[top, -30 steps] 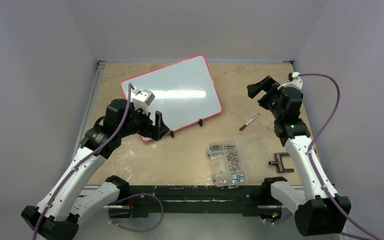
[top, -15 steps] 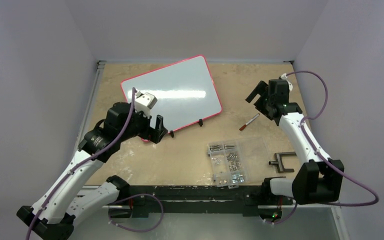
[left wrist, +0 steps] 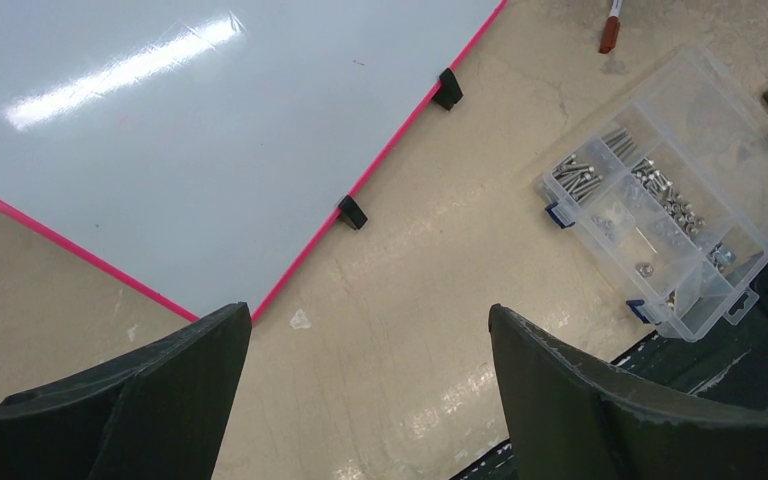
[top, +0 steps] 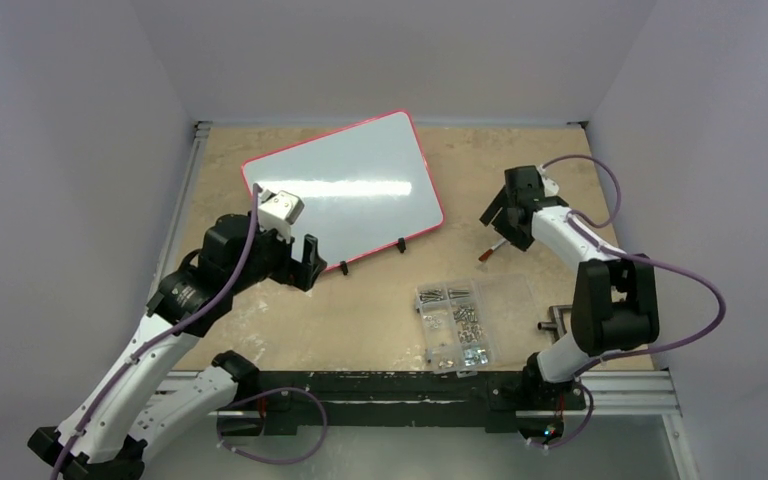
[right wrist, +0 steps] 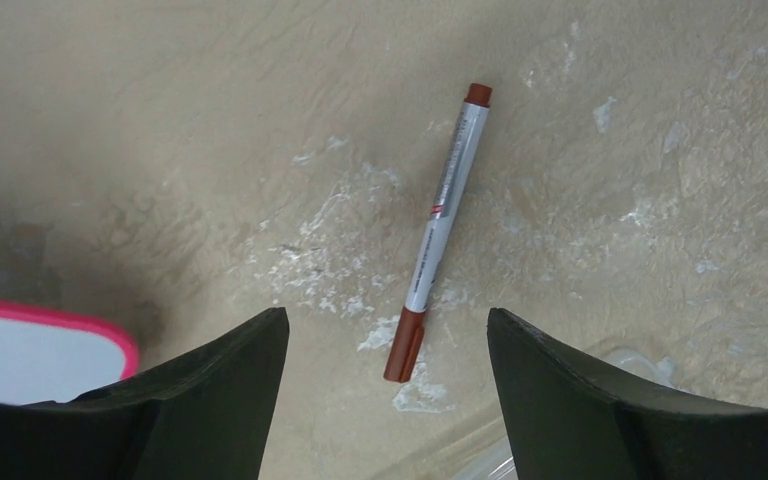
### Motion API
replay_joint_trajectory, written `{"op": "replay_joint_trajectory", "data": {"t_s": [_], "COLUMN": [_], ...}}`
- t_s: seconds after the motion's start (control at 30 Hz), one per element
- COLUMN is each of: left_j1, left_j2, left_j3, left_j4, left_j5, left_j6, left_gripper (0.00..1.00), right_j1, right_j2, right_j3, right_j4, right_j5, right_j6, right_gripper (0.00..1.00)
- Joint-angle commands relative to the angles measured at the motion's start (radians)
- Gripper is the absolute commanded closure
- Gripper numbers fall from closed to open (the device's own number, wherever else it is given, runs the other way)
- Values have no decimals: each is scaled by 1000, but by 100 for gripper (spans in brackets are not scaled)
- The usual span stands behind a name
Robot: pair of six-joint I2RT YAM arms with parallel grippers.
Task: Write a sentence on the whiteboard
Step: Open the whiteboard marker at the center of the board.
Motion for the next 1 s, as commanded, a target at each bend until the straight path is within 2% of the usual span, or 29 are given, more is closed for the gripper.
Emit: {"op": "replay_joint_trajectory", "data": {"t_s": [0.0,0.7,0.9,0.97], "left_j1": [-7,-7,-8,-8], "left_j2": [-18,-34,-35,-37], "left_j3": [-7,-13,-13,-14], "left_j4": [21,24,24,24], "left_j5": [-18,-23,-24,-27], "left_j6": [17,19,20,21], "left_gripper": [11,12,12,12], "right_j1": [7,7,5,8], "right_j2": [51,167,214,233], "right_j3": [40,68,109,131], "right_j4": [-21,-15,-12,-22], "right_j5": [102,161,169,187], "right_j6": [33,18,-19,-31], "right_gripper": [28,31,44,46]}}
